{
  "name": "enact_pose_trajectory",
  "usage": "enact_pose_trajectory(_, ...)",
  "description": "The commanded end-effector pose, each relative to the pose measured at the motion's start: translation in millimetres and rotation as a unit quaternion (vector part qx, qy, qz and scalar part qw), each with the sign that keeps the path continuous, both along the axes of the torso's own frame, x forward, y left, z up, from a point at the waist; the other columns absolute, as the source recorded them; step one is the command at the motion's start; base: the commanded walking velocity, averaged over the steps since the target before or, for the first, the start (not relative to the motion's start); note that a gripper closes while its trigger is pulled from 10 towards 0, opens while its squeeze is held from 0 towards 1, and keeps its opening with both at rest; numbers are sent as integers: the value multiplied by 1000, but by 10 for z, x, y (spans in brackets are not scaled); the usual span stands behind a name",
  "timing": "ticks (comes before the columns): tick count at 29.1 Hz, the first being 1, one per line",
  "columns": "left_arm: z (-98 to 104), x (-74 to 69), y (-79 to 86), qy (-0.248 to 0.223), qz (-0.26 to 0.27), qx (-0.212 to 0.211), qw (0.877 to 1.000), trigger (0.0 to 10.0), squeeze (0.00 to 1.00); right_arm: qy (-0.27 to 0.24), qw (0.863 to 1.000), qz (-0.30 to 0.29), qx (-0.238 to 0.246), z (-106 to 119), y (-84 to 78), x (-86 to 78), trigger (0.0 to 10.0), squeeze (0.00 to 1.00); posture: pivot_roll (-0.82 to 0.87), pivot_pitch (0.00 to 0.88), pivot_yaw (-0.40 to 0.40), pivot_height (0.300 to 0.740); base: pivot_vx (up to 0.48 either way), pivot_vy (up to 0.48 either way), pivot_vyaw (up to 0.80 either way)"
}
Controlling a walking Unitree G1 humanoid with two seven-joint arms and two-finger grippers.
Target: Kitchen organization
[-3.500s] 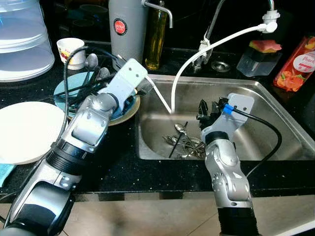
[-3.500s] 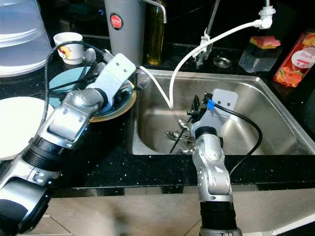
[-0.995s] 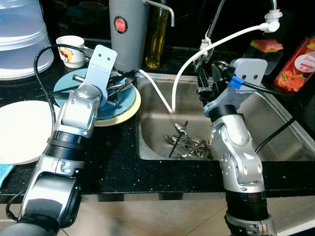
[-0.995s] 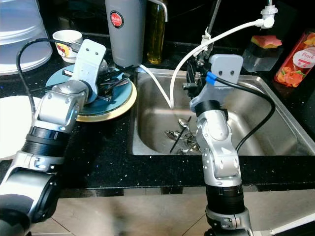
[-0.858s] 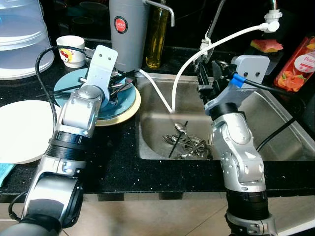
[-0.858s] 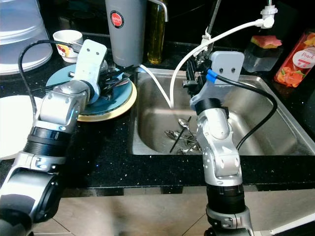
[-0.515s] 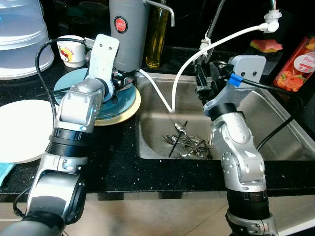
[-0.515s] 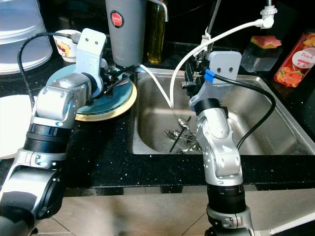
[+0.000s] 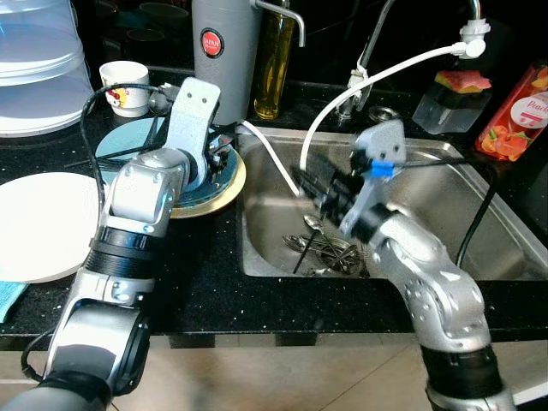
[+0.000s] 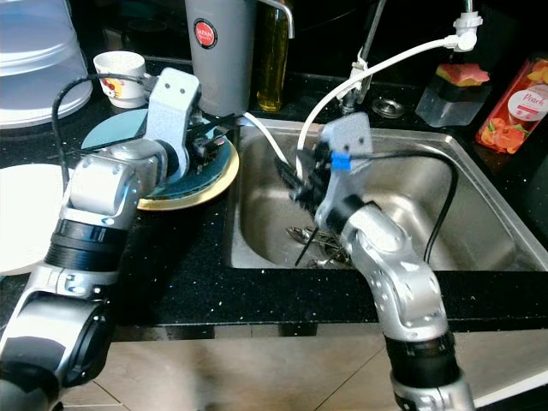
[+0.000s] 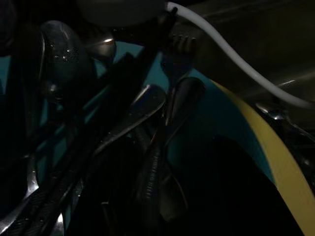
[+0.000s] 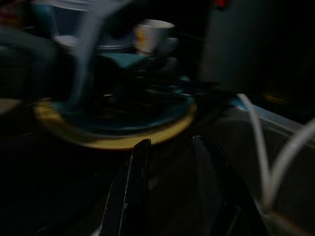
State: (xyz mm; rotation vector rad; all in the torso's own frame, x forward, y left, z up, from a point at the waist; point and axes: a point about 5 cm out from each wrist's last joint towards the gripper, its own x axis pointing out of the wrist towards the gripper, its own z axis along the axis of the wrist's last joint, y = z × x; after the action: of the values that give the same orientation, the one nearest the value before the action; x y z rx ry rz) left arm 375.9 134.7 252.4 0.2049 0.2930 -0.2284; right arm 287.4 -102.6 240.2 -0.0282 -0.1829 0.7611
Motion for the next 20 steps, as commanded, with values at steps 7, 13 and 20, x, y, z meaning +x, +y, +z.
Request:
enact_pose_trajectory(7,-216,-8,49,52,8,-2,999,2000,0,11,999,37,-12,8,13,-86,10000,0,205,23,-114,740,0,0,0)
enact_pose_trajectory(13,-195,-4,47,45,9,4,999,0,0,8,999,42,-3,34,24,-99,10000,0,205,26,-113,740,0,0,0)
enact_pose_trajectory(20,-34,-2,-2,-5,-1,11,1000,0,0,4,999,37,11,65,24,-96,10000,0,206,30,-112,740,0,0,0)
